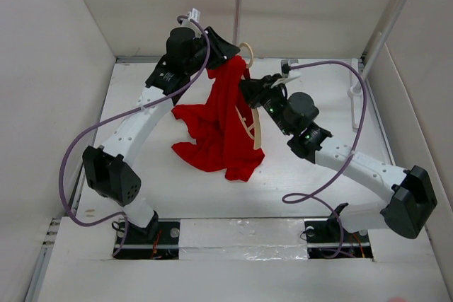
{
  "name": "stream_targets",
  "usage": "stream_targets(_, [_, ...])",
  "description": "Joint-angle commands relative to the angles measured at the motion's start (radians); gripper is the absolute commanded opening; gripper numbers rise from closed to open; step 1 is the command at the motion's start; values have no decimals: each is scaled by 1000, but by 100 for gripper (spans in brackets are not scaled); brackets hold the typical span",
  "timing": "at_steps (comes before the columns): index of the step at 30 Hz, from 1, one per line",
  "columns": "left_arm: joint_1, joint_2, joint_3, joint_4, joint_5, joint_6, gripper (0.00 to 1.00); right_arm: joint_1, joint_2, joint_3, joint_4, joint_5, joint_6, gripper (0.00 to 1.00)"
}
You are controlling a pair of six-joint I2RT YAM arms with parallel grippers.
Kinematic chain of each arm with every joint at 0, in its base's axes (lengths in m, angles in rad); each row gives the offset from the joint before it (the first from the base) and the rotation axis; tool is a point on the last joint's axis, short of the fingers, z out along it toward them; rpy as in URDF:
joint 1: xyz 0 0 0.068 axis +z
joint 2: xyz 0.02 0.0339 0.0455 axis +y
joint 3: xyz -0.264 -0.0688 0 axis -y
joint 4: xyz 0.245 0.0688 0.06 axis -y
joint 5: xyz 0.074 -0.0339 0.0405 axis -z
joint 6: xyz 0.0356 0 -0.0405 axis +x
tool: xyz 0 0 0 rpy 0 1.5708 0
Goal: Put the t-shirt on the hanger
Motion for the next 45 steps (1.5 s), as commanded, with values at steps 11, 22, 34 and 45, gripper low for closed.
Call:
stream_targets(11, [5,-113,-99,142,83,-85,0,-35,-121,-21,-154,-102,116,33])
stream_targets(22, [23,-113,-81,157,120,-120,0,-121,-286,-121,-332,-186,133,50])
stream_targets(34, [23,-118,-84,177,143,-164,0,-194,-245,-328,-395,-406,52,42])
stream_targets(45, [42,-86,-32,171,207,-239,0,-101,-187,-344,-337,-229,-31,60])
